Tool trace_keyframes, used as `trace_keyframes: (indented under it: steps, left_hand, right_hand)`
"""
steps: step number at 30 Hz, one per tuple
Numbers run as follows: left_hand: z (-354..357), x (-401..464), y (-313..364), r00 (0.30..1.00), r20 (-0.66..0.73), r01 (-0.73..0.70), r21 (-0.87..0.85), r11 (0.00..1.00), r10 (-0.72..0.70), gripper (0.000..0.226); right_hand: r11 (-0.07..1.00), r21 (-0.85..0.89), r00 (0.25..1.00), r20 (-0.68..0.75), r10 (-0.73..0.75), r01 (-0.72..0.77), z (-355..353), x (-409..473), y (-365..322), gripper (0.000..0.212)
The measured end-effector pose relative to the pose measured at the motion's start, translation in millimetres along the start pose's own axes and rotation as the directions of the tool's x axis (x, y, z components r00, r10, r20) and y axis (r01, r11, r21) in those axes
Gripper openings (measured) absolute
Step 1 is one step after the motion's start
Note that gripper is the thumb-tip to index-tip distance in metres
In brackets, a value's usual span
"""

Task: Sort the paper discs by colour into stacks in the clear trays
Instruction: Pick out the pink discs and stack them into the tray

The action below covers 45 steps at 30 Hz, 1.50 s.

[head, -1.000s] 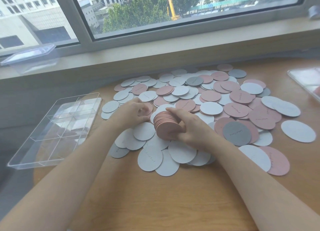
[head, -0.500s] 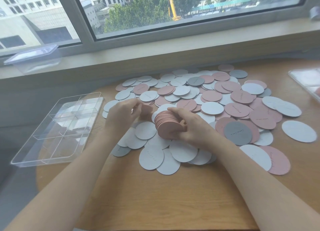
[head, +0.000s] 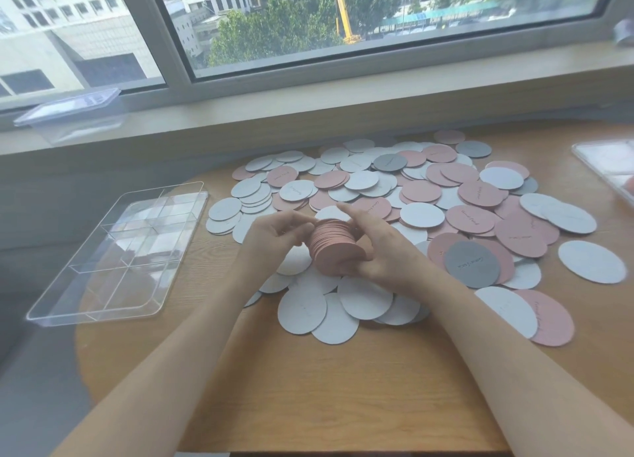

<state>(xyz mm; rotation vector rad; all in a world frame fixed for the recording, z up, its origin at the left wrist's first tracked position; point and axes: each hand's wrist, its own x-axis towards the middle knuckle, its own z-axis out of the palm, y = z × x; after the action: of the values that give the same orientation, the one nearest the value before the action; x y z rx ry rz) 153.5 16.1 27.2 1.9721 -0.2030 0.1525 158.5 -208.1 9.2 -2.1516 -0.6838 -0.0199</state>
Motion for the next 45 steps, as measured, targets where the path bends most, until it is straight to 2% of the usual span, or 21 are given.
trace_keyframes:
  steps: [2, 4, 6, 8, 10, 13, 14, 16, 22, 27, 32, 34, 36, 39, 45]
  left_hand:
    - [0.3, 4.0, 0.9, 0.999, 0.013, 0.043, -0.018, 0.999, -0.043, 0.012]
    - [-0.3, 12.2, -0.3, 0.998, 0.025, 0.061, 0.011, 0.998, -0.061, 0.012]
    - [-1.9, 26.8, -8.7, 0.998, -0.047, 0.048, 0.176, 0.983, -0.040, 0.014]
    - [-4.5, 43.6, -20.1, 0.986, -0.164, 0.072, 0.455, 0.887, 0.005, 0.019]
    - [-7.0, 58.6, -30.7, 0.978, -0.207, 0.147, 0.640, 0.754, -0.014, 0.036]
    - [-7.3, 75.9, -38.9, 0.980, -0.171, 0.200, 0.825, 0.529, -0.104, 0.057]
    - [-7.9, 78.9, -39.6, 0.981, -0.158, 0.193, 0.856, 0.479, -0.114, 0.060]
    - [-8.3, 84.4, -39.2, 0.985, -0.128, 0.165, 0.878, 0.448, -0.113, 0.061]
    - [-11.2, 96.0, -33.3, 0.993, -0.031, 0.087, 0.853, 0.515, -0.116, 0.056]
    - [-13.6, 101.7, -25.9, 0.998, 0.039, -0.011, 0.901, 0.433, -0.057, 0.045]
    - [-19.9, 93.7, -24.2, 0.998, -0.023, -0.007, 0.890, 0.456, 0.060, 0.049]
    - [-25.7, 89.0, -27.2, 0.996, -0.070, 0.030, 0.866, 0.500, 0.062, 0.062]
    - [-30.6, 80.7, -28.2, 0.993, -0.102, 0.048, 0.806, 0.590, 0.058, 0.065]
    - [-35.1, 62.8, -25.6, 0.984, -0.156, 0.048, 0.700, 0.713, 0.087, 0.055]
    - [-39.1, 36.4, -25.4, 0.986, -0.152, 0.032, 0.543, 0.839, 0.061, 0.034]
  right_hand:
    - [0.998, -0.057, 1.000, -0.003, -0.013, 0.013, -0.5, -0.8, -3.1, 0.078]
    - [0.999, -0.039, 1.000, 0.007, 0.022, -0.022, -2.1, -1.6, -6.8, 0.070]
    - [0.999, 0.009, 0.999, 0.024, 0.039, -0.039, -3.3, -2.7, -8.1, 0.067]
    - [0.999, 0.029, 0.999, 0.033, 0.041, -0.042, -3.7, -3.4, -7.8, 0.064]
    - [0.998, 0.040, 0.999, 0.030, 0.043, -0.044, -3.9, -3.8, -7.7, 0.063]
    - [0.998, 0.036, 0.999, 0.024, 0.043, -0.043, -4.2, -4.2, -8.8, 0.066]
    - [0.999, 0.032, 0.999, 0.025, 0.042, -0.043, -3.6, -4.2, -9.8, 0.068]
    - [0.999, 0.028, 0.999, 0.024, 0.042, -0.043, -3.0, -3.7, -10.8, 0.069]
    - [0.999, 0.035, 0.999, 0.012, 0.036, -0.036, -0.7, -2.6, -11.4, 0.067]
    - [0.999, 0.025, 0.999, 0.014, 0.039, -0.039, -0.1, -0.9, -11.0, 0.068]
    - [0.999, 0.025, 0.999, 0.017, 0.044, -0.044, -1.8, -1.0, -11.2, 0.066]
    - [0.999, 0.029, 0.999, 0.017, 0.044, -0.044, -2.3, -0.9, -12.1, 0.064]
    - [0.999, 0.033, 0.999, 0.015, 0.039, -0.039, -3.1, -1.5, -12.6, 0.062]
    - [0.998, 0.042, 0.999, 0.018, 0.042, -0.043, -4.8, -3.0, -13.8, 0.060]
    - [0.998, 0.055, 0.999, 0.025, 0.031, -0.032, -4.4, -2.2, -7.4, 0.061]
